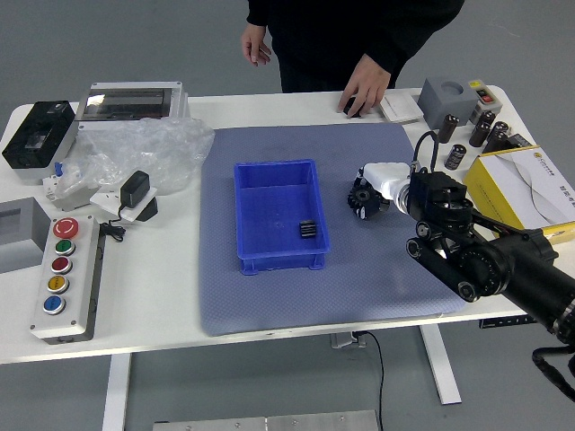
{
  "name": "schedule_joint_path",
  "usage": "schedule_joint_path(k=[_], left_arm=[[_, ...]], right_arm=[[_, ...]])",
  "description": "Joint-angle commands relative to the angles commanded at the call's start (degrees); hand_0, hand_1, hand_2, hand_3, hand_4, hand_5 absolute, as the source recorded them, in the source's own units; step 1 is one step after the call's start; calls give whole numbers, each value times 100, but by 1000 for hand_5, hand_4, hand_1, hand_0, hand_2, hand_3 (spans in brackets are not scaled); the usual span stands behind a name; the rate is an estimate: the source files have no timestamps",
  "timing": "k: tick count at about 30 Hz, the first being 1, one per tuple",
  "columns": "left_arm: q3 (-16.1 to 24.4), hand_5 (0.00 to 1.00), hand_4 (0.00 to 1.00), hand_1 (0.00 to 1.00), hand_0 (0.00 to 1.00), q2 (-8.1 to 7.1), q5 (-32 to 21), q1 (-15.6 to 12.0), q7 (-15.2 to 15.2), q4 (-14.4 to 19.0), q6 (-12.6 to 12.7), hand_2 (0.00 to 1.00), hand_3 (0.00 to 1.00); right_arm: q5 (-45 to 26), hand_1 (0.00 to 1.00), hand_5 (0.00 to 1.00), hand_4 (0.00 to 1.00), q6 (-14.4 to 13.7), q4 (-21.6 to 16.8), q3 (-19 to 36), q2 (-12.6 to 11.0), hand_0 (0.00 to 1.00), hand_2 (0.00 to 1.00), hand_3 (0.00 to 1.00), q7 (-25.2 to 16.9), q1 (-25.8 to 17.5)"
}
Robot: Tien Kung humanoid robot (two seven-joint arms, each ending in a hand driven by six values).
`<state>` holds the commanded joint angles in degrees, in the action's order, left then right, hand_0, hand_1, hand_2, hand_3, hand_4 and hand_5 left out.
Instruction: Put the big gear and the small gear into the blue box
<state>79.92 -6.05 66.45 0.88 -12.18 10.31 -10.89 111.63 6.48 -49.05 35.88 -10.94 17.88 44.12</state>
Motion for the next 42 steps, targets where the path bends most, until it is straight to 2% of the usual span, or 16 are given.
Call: schedule_joint_path(k=[2, 3, 8, 9, 12, 21, 27, 33, 38, 42], left_arm=[[-2, 259, 701, 846, 820, 1, -2, -1, 0, 0, -1, 846, 866], [-4, 258, 699, 847, 820, 1, -4, -2, -1, 0, -1, 845, 866], [-8, 258, 699, 847, 820, 2, -9, -2, -1, 0, -1, 845, 866], [-9, 258, 699, 847, 820, 2, -11, -1, -1, 0, -1, 845, 865], [-12, 258, 699, 847, 820, 1, -15, -2, 0, 0, -1, 845, 865], [-14, 257, 698, 847, 820, -13, -25, -13, 3, 0, 1, 844, 865], [-4, 257, 698, 847, 820, -34, -27, -14, 7, 0, 4, 843, 866], [-1, 258, 698, 847, 820, -48, -34, -18, 11, 0, 6, 842, 865], [3, 258, 698, 847, 820, -54, -35, -20, 15, 0, 7, 842, 865], [14, 257, 697, 847, 820, -57, -23, -25, 18, 0, 7, 842, 865]], right_arm=[[17, 488, 233, 675, -13, 8, -11, 3, 491, 539, 644, -2, -8], [30, 421, 211, 630, -23, 11, -16, 3, 413, 488, 633, -4, -13], [97, 421, 211, 630, -96, 2, -11, -1, 413, 488, 633, -23, -30], [113, 380, 183, 618, -116, -5, 0, -5, 402, 454, 621, -26, -33], [180, 380, 183, 618, -162, -49, 62, -39, 402, 454, 621, -24, -40], [280, 370, 182, 632, -164, -379, 364, -306, 381, 438, 612, 76, -91], [312, 370, 160, 622, -108, -839, 665, -593, 389, 437, 614, 186, -196], [301, 372, 148, 599, -59, -1510, 946, -908, 405, 436, 615, 315, -357], [328, 372, 148, 599, -27, -2090, 1045, -1020, 405, 436, 615, 406, -449], [329, 371, 151, 594, -3, -2579, 1009, -1007, 405, 436, 617, 471, -472]])
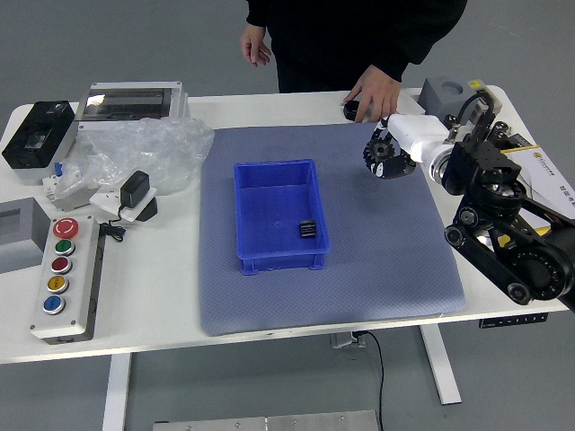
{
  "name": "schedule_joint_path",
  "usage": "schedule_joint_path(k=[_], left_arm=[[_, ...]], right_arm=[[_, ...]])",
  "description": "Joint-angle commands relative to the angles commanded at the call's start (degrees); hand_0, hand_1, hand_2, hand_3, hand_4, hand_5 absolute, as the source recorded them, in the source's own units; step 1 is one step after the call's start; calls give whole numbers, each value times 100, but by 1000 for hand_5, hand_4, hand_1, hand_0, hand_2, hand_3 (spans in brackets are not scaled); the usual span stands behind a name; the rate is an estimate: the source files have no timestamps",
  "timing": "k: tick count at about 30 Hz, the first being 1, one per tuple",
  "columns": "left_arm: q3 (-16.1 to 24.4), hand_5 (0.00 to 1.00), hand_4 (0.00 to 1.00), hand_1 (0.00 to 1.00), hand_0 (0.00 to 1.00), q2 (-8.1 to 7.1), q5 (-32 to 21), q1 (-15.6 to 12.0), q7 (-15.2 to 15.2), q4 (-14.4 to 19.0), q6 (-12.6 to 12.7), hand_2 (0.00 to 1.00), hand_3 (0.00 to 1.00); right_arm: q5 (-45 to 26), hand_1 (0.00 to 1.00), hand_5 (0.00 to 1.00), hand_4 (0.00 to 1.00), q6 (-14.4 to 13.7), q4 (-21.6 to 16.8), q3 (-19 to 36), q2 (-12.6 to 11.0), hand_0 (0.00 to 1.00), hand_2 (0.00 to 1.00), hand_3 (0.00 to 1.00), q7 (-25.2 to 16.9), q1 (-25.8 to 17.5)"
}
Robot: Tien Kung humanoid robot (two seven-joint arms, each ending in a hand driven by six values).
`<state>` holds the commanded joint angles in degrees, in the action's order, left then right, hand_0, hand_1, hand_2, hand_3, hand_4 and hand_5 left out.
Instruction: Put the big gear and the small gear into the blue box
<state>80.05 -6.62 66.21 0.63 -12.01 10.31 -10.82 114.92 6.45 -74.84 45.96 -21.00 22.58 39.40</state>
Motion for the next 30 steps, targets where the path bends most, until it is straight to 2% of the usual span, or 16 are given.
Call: schedule_joint_path(k=[5, 9, 18, 23, 26, 27, 30], left_arm=[[8, 257, 697, 847, 820, 0, 11, -13, 1, 0, 0, 842, 865], [10, 258, 697, 847, 820, 4, 23, -28, -1, 0, 0, 842, 865], [3, 259, 698, 847, 821, 16, 43, -37, -6, 0, -1, 843, 865], [-1, 259, 698, 847, 820, 15, 55, -47, -14, 0, -2, 843, 865], [1, 259, 698, 847, 820, 16, 66, -49, -15, 0, -3, 843, 865], [2, 259, 698, 847, 821, 16, 69, -48, -15, 0, -3, 843, 865], [10, 259, 698, 847, 821, 19, 80, -44, -14, 0, -4, 843, 865]], right_arm=[[-11, 373, 152, 594, 12, -446, -121, 161, 406, 437, 617, 49, 14], [-27, 374, 152, 594, 20, -471, -263, 403, 414, 439, 620, 75, 49], [-118, 376, 152, 594, -57, -32, -605, 1024, 417, 442, 622, 30, 129], [-156, 385, 156, 591, -23, 173, -708, 1254, 413, 450, 627, 43, 190], [-197, 385, 156, 591, 122, 261, -695, 1343, 413, 450, 627, 101, 215], [-208, 486, 428, 801, 165, 277, -685, 1356, 438, 577, 814, 117, 217], [-245, 486, 428, 801, 332, 328, -624, 1383, 438, 577, 814, 164, 222]])
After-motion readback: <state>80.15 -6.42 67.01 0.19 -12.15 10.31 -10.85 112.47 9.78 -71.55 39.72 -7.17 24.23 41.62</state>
